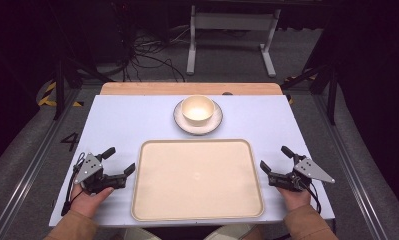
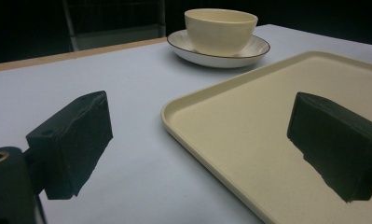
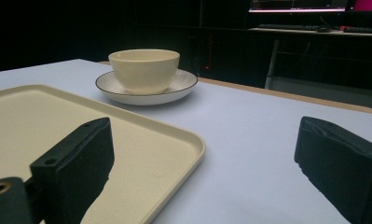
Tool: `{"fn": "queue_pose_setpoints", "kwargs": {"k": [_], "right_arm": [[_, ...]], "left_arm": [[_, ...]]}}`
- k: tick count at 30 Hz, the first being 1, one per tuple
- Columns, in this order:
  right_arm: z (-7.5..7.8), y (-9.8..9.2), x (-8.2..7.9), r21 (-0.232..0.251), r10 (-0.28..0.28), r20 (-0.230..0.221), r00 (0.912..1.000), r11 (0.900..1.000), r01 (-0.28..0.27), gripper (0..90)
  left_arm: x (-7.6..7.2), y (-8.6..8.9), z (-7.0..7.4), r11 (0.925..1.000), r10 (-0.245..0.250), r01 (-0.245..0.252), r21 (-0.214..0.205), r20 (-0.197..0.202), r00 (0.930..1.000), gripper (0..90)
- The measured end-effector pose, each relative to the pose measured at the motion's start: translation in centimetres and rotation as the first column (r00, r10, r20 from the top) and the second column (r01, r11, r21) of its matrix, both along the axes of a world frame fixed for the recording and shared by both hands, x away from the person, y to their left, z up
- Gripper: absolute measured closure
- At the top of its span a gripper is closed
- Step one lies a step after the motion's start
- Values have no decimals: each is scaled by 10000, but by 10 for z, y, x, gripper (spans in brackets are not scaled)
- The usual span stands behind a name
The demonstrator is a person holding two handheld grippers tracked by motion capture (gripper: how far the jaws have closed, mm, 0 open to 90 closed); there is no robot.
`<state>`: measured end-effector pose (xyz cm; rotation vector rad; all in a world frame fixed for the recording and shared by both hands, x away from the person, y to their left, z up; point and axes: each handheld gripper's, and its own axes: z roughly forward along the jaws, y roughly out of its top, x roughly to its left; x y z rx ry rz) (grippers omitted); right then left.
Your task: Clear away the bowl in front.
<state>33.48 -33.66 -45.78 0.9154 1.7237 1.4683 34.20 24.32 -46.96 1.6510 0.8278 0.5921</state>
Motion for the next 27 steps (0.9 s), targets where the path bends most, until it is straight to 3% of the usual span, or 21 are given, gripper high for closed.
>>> {"fn": "queue_pose_setpoints", "kwargs": {"k": [8, 12, 16, 19, 24, 27], "right_arm": [[0, 0, 0, -13, 50, 3, 10000, 10000, -50, 52], [0, 0, 0, -68, 48, -13, 10000, 10000, -48, 52], [0, 0, 0, -58, 62, 26, 10000, 10000, -62, 51], [0, 0, 0, -55, 67, 21, 10000, 10000, -67, 51], [0, 0, 0, -62, 65, 14, 10000, 10000, -65, 51], [0, 0, 0, -66, 69, -3, 10000, 10000, -69, 50]], "left_arm": [[3, 0, 1, 10000, 53, -54, -31, -261, 9996, 58], [4, 1, 4, 9999, -133, 134, 34, -157, 9998, 61], [5, -2, 15, 9985, -424, 415, -346, -247, 9988, 54], [5, -5, 24, 9978, -651, 648, -150, -237, 9976, 56], [5, -7, 31, 9958, -724, 719, -569, -69, 9974, 70], [5, -6, 38, 9958, -724, 719, -560, -65, 9974, 67]]}}
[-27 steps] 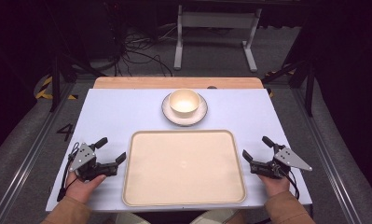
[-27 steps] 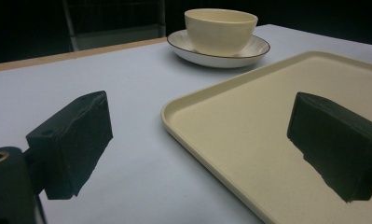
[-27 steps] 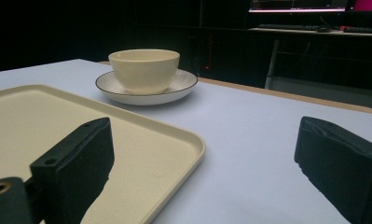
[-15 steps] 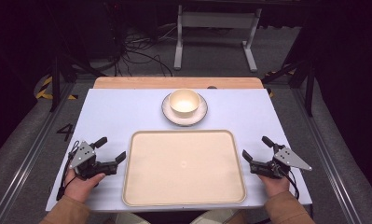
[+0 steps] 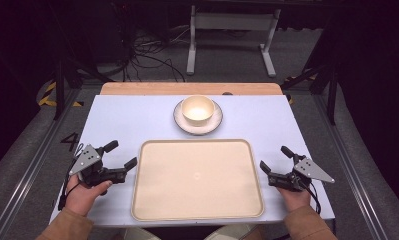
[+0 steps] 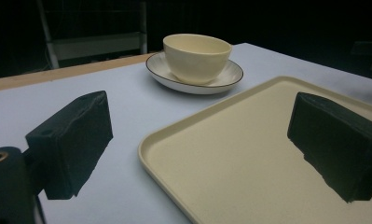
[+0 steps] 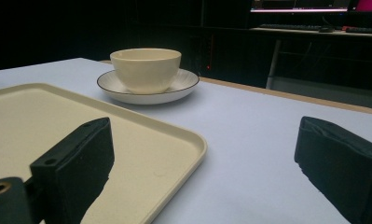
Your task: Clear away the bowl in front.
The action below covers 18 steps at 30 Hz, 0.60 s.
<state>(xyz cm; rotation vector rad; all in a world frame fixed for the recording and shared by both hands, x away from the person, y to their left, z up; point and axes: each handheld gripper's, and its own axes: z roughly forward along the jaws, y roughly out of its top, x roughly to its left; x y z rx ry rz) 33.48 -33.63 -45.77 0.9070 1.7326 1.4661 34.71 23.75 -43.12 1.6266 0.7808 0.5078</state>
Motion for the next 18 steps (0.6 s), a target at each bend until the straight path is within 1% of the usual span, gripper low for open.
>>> {"fn": "queue_pose_setpoints", "kwargs": {"k": [2, 4, 5, 6, 7, 8, 14, 18], "right_arm": [[0, 0, 0, 21, -7, -2, 10000, 10000, 7, 50], [0, 0, 0, 51, -19, -8, 10000, 10000, 19, 50], [0, 0, 0, 56, -21, -8, 10000, 10000, 21, 50], [0, 0, 0, 66, -16, -7, 10000, 10000, 16, 50], [0, 0, 0, 61, -11, -7, 10000, 10000, 11, 50], [0, 0, 0, 62, -10, -7, 10000, 10000, 10, 50], [0, -1, 0, 75, -18, -18, 10000, 10000, 18, 50], [0, 0, 0, 62, -3, -36, 10000, 10000, 3, 50]], "left_arm": [[0, 0, 5, 9999, -70, 69, -94, -87, 9999, 60], [1, 0, 9, 10000, -74, 73, -28, -76, 9999, 61], [1, -1, 11, 9999, -97, 97, 90, -57, 9999, 61], [1, -1, 11, 9999, -97, 97, 90, -57, 9999, 71], [1, -1, 14, 9999, -34, 37, 108, -364, 9993, 83], [1, -1, 16, 10000, -41, 41, -20, -453, 9990, 82], [6, -2, 25, 10000, -65, 64, -65, -243, 9997, 90], [10, -5, 34, 9999, -155, 156, 50, -178, 9997, 97]]}}
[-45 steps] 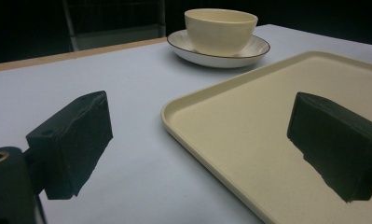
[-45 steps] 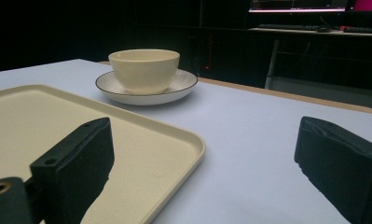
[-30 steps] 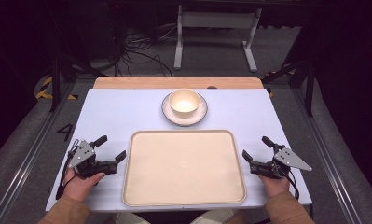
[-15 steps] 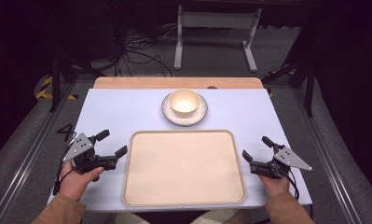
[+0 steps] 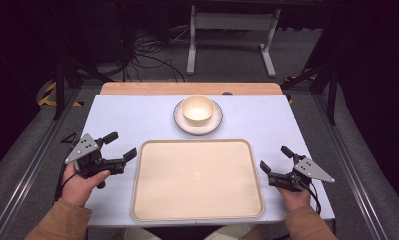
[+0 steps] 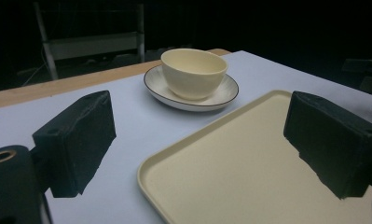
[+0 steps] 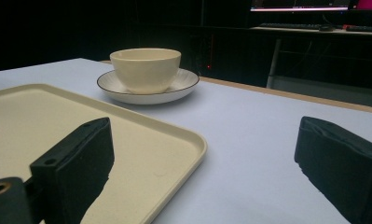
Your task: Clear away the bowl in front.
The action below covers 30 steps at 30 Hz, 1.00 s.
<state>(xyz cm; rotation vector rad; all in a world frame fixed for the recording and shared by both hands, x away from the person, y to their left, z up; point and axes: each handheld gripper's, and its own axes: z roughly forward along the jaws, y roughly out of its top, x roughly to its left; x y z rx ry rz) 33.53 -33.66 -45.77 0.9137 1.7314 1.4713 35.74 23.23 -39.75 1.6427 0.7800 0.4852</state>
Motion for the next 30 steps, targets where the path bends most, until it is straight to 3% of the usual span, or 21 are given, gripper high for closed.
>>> {"fn": "queue_pose_setpoints", "kwargs": {"k": [18, 30], "right_arm": [[0, 0, 0, -34, 37, 5, 10000, 10000, -37, 47], [0, 0, 0, -80, 47, 2, 10000, 10000, -47, 44]], "left_arm": [[34, -38, 17, 9980, -498, 500, 397, -54, 9987, 101], [62, -49, 16, 9994, -326, 330, 87, -335, 9989, 101]]}}
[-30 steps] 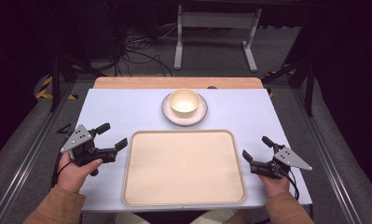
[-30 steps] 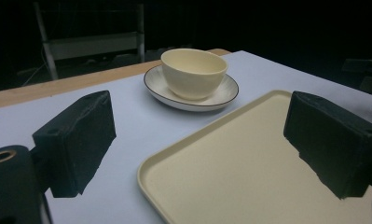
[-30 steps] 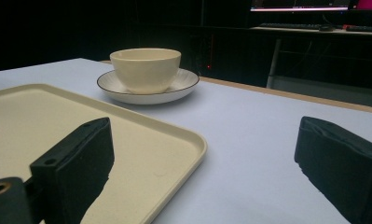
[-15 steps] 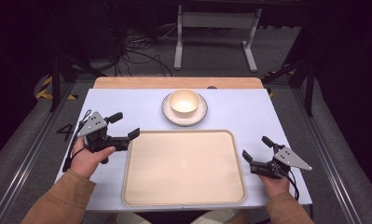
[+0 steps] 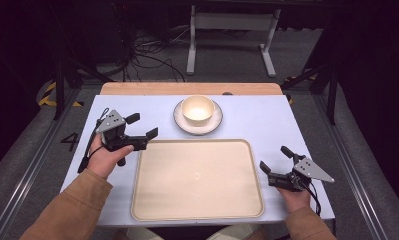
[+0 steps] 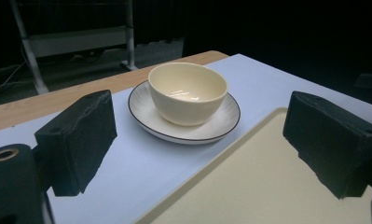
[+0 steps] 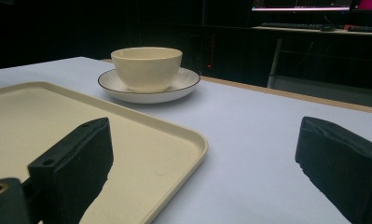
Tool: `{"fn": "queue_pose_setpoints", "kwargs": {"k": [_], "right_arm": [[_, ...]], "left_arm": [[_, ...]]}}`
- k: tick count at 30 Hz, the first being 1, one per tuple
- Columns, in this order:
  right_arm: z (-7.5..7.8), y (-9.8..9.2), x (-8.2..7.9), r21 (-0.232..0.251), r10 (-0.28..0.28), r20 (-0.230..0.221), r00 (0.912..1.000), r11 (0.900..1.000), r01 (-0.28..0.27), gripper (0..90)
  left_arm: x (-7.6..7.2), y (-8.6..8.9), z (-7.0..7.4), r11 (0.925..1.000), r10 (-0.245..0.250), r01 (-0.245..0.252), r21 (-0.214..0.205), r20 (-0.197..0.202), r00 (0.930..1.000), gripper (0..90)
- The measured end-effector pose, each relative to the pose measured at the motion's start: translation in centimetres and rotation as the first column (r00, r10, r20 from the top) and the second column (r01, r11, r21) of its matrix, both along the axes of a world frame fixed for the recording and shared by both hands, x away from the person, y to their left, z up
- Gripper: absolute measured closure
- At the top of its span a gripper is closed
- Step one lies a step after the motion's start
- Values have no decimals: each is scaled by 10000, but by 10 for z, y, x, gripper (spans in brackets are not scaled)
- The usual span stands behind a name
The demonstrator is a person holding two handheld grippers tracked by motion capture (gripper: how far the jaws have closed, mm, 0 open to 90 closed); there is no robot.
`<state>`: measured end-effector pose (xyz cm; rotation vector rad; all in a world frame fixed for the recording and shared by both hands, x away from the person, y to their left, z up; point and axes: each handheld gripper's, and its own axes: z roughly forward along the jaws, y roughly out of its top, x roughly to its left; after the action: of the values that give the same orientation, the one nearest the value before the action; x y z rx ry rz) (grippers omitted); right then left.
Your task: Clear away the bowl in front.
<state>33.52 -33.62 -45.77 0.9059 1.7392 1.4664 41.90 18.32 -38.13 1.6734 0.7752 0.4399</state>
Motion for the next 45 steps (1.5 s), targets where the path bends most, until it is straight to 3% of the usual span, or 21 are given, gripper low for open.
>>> {"fn": "queue_pose_setpoints", "kwargs": {"k": [9, 14, 23, 28, 40, 45], "right_arm": [[0, 0, 0, -30, 26, -30, 10000, 10000, -26, 42], [0, 1, 1, -65, 25, -68, 10000, 10000, -26, 35], [0, 1, 0, -54, 59, -38, 10000, 10000, -59, 32], [0, 1, 0, -63, 80, -31, 10000, 9999, -80, 30], [0, 2, 0, -176, 120, -43, 9999, 9998, -121, 30], [0, 1, 0, -158, 104, -45, 9999, 9998, -105, 30]], "left_arm": [[18, -10, 5, 9999, -124, 123, 60, 105, 9999, 98], [29, -17, 8, 9993, -363, 362, -63, -156, 9992, 87], [45, -32, 11, 9990, -435, 432, -147, -211, 9988, 66], [54, -39, 12, 9985, -499, 484, -249, -620, 9968, 43], [78, -42, 15, 9999, 57, -62, -129, -425, 9991, 17], [86, -45, 18, 9999, 130, -126, 118, -350, 9993, 20]]}}
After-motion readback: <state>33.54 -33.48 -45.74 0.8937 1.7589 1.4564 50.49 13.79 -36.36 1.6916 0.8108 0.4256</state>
